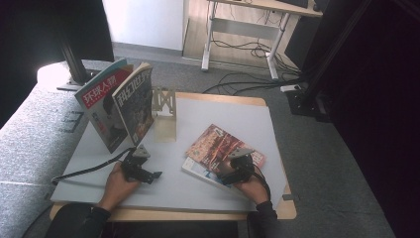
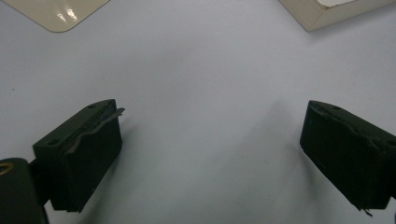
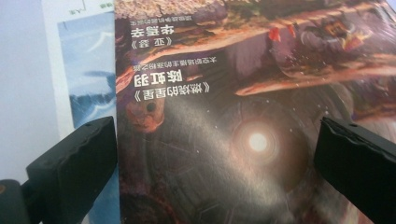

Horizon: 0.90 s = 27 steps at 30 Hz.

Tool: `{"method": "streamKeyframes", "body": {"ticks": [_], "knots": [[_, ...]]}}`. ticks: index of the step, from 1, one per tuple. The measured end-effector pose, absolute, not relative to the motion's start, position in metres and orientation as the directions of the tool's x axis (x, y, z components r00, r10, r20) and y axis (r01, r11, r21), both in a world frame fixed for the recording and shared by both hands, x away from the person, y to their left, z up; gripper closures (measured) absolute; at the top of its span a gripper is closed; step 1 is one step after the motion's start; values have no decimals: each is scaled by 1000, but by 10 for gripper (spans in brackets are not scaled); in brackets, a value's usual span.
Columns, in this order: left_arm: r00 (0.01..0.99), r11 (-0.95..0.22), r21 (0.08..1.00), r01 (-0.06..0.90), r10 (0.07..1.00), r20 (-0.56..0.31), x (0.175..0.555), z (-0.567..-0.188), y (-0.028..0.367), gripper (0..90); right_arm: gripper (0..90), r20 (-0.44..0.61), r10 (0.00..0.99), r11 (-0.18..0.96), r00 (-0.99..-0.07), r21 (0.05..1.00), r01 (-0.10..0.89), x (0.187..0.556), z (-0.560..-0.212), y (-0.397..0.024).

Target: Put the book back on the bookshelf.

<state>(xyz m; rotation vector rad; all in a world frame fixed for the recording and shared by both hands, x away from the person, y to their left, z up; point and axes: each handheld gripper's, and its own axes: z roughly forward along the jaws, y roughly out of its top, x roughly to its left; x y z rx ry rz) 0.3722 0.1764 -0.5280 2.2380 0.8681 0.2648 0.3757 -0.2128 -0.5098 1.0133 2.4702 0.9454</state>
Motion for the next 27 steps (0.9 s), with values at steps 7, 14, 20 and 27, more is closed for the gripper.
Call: {"method": "streamKeyframes", "body": {"ticks": [7,14,20,27], "knots": [[752,-521,685,509,656,-60,372,-528,176,53,33,19,686,524,-727,680,513,376,-502,-215],[752,-521,684,510,656,-60,372,-528,176,53,2,-4,718,501,-697,698,512,397,-494,-221],[752,-521,684,510,656,-61,372,-528,176,53,0,1,734,492,-679,688,533,429,-497,-217],[752,-522,684,510,656,-61,372,-528,176,53,0,14,737,490,-676,679,547,462,-503,-208]]}}
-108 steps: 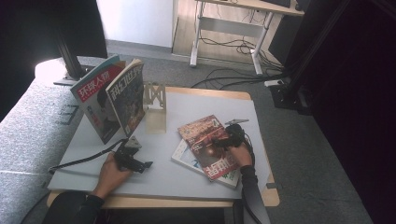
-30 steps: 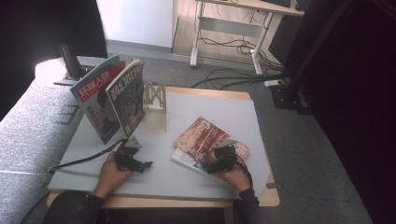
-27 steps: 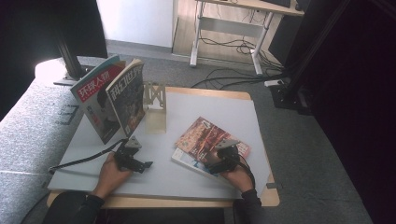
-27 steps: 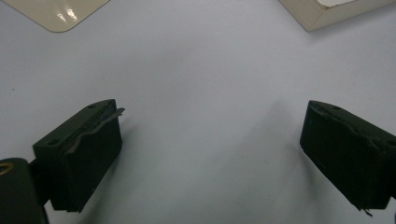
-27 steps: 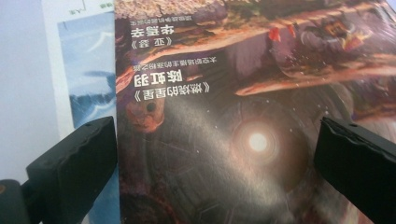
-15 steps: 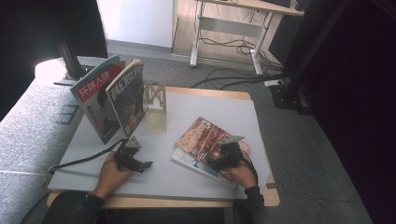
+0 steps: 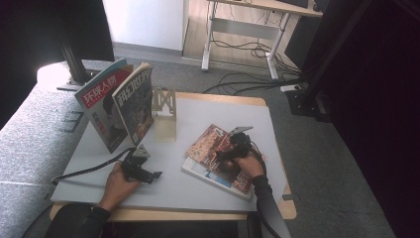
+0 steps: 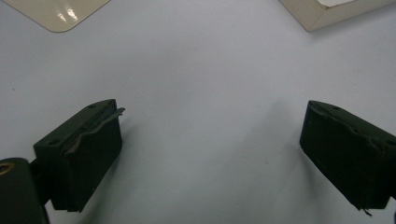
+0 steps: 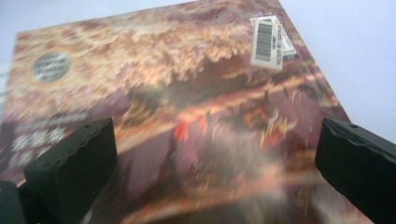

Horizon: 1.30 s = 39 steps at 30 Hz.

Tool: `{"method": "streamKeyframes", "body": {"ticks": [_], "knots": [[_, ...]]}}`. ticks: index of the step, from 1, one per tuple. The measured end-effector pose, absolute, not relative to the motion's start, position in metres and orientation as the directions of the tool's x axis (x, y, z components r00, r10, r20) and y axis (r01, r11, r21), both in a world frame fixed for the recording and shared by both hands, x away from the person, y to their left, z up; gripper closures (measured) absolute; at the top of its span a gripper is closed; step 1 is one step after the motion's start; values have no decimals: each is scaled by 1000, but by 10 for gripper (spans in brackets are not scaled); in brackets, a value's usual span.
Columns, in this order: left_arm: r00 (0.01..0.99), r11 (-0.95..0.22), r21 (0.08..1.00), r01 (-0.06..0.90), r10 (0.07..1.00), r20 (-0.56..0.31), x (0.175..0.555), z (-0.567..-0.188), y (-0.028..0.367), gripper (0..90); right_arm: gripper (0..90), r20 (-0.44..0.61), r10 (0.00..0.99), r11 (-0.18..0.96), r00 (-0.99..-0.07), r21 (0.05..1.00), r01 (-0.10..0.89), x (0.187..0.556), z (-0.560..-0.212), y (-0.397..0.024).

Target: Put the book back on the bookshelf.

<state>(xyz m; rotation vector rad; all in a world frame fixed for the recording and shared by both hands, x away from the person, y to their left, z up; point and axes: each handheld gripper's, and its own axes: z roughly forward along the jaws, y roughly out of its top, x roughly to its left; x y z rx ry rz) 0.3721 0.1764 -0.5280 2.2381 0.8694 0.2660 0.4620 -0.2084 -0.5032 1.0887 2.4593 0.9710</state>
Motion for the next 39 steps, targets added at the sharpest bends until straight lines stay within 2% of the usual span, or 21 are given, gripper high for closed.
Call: {"method": "streamKeyframes", "body": {"ticks": [13,19,26,39], "knots": [[753,-523,683,510,655,-61,372,-528,176,52,0,26,750,470,-660,681,561,504,-508,-196],[753,-523,683,510,655,-61,372,-528,176,52,0,85,751,440,-655,675,592,517,-510,-194],[753,-522,683,510,655,-61,372,-528,176,52,0,59,736,464,-675,681,566,513,-510,-188],[753,-522,684,510,655,-60,372,-528,176,53,0,26,642,561,-766,666,492,489,-507,-158]]}}
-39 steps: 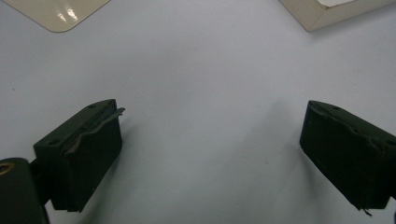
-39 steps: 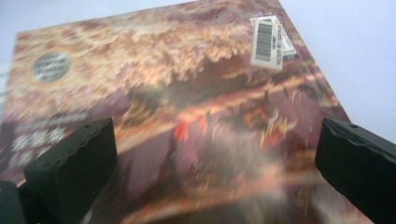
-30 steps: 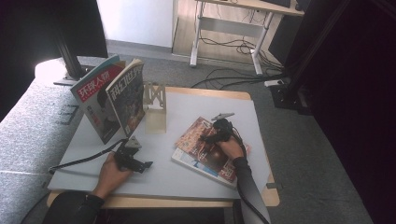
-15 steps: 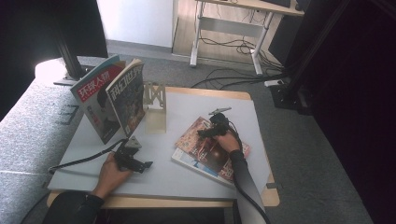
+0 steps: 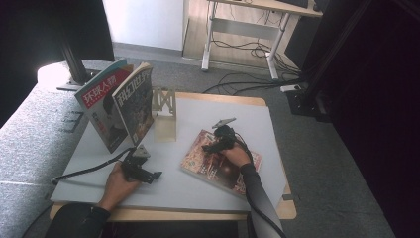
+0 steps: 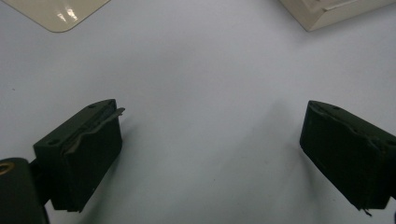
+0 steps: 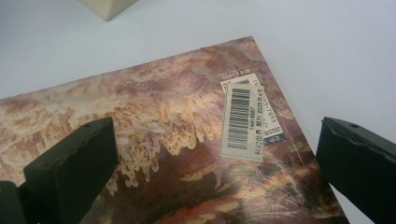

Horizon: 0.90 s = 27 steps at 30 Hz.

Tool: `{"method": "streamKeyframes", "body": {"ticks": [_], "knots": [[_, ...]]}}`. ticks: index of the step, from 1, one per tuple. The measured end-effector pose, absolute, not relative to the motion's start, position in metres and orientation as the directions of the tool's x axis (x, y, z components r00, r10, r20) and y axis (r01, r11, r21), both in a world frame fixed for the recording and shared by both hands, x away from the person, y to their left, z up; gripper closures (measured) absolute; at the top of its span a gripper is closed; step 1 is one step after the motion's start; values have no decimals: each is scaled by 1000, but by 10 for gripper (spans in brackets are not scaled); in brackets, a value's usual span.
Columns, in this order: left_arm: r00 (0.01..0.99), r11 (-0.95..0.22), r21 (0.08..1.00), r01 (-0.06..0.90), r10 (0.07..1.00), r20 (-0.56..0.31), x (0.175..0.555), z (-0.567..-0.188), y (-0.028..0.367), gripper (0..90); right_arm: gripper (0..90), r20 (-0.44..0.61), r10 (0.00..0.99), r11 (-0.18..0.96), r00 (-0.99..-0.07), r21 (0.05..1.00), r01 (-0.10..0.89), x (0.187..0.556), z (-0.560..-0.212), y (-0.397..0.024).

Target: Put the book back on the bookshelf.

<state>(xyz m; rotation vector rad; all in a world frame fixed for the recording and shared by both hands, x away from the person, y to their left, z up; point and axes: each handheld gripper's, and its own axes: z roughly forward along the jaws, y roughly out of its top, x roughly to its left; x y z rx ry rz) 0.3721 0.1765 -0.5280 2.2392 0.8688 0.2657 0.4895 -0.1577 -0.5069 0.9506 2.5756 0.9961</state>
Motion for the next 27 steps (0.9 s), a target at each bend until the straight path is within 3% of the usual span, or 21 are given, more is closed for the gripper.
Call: {"method": "streamKeyframes", "body": {"ticks": [16,27], "knots": [[752,-521,685,510,656,-61,372,-528,176,53,0,30,567,596,-823,675,435,458,-508,-131],[752,-521,684,510,656,-61,372,-528,176,52,14,7,663,540,-748,688,485,444,-498,-172]]}}
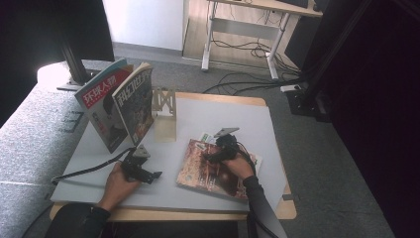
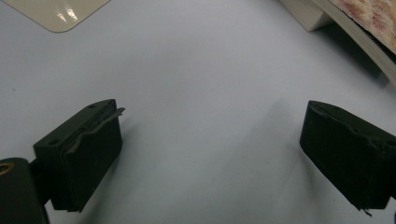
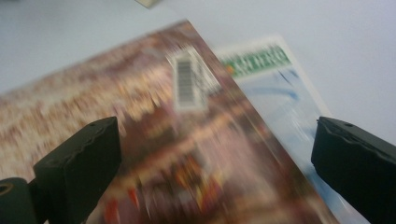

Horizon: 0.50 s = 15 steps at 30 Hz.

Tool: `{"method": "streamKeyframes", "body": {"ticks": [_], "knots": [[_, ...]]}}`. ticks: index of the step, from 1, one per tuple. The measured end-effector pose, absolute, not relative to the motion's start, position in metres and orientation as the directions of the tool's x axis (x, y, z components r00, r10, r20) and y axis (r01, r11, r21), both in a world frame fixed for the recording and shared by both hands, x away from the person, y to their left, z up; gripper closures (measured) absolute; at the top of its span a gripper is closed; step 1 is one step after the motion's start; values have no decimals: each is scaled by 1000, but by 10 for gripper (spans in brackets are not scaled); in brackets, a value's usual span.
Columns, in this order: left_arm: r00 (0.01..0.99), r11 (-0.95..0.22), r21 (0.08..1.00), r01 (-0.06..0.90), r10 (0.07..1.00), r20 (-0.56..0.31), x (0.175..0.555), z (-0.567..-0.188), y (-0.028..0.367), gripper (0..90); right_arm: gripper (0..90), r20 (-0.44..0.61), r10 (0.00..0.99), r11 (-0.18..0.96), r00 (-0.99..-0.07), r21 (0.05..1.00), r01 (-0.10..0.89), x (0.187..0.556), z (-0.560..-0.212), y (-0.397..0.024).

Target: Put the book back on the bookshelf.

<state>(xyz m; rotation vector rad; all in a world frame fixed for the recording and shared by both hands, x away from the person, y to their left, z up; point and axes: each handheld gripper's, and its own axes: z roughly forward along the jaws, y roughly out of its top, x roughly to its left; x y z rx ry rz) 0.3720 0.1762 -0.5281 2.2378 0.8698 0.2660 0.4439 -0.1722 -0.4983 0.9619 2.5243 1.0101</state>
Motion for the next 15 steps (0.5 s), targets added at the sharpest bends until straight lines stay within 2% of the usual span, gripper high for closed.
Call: {"method": "streamKeyframes", "body": {"ticks": [15], "knots": [[753,-522,684,509,656,-60,372,-528,176,52,13,-31,781,474,-624,679,560,394,-505,-254]]}}
